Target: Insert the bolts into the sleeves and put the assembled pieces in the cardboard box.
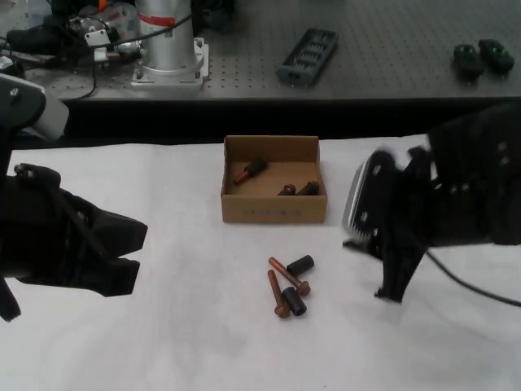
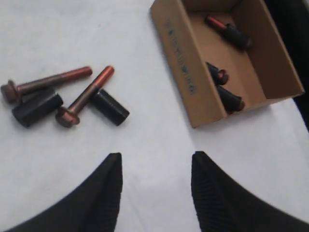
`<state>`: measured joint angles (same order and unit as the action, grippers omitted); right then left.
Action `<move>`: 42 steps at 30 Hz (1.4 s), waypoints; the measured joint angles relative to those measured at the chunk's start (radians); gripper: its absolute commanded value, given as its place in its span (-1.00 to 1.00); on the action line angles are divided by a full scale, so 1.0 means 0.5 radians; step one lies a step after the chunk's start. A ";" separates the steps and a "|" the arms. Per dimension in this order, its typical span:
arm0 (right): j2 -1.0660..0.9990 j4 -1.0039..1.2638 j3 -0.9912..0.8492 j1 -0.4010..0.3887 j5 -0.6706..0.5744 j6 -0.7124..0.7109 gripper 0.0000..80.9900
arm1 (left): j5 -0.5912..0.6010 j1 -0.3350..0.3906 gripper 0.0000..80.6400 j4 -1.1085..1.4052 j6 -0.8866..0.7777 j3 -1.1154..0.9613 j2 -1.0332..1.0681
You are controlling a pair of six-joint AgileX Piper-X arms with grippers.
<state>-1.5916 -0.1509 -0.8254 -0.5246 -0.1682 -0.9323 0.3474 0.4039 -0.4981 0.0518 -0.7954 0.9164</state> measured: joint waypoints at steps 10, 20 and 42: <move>-0.242 0.002 -0.125 -0.049 0.092 -0.393 -0.14 | 0.000 0.000 -0.98 0.000 0.022 0.000 0.000; -0.449 0.012 -0.376 -0.180 0.091 -0.622 -0.25 | 0.000 0.000 -0.98 0.000 0.022 0.000 0.000; -0.539 -0.243 -0.455 -0.228 0.092 -0.680 -0.29 | 0.000 0.000 -0.98 0.000 0.043 0.000 0.000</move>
<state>-1.8613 -0.2725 -1.0530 -0.6386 -0.1220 -1.2725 0.3474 0.4039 -0.4981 0.0731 -0.7954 0.9164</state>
